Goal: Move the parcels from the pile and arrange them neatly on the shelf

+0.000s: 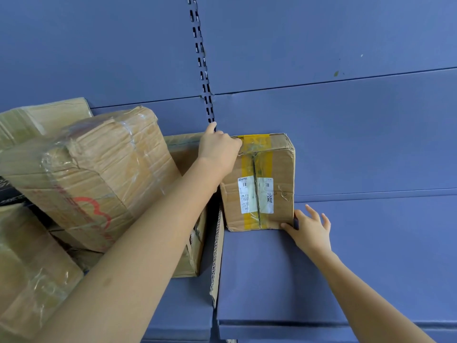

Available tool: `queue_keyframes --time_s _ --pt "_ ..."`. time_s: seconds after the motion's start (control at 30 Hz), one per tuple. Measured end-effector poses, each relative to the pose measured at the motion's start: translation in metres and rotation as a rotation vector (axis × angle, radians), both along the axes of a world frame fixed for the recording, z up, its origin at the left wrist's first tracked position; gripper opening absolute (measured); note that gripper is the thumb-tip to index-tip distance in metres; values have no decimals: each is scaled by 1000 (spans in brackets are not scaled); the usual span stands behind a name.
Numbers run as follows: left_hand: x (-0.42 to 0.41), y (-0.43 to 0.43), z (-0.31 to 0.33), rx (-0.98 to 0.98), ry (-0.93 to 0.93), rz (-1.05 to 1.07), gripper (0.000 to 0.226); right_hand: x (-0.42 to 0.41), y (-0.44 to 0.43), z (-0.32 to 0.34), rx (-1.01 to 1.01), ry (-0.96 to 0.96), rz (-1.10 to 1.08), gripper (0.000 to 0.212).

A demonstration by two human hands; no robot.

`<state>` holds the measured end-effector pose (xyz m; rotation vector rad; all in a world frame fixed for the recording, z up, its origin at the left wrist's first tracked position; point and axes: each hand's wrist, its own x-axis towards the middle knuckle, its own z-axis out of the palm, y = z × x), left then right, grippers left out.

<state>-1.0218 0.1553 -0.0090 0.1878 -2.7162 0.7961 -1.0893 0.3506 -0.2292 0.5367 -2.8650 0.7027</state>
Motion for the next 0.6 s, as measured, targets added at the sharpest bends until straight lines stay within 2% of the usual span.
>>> queue_keyframes --time_s 0.2,0.6 --pt "1 2 0 27 14 -7 23 -7 5 5 127 99 16 45" --pt "7 8 -7 41 11 57 30 -2 5 2 138 119 52 40"
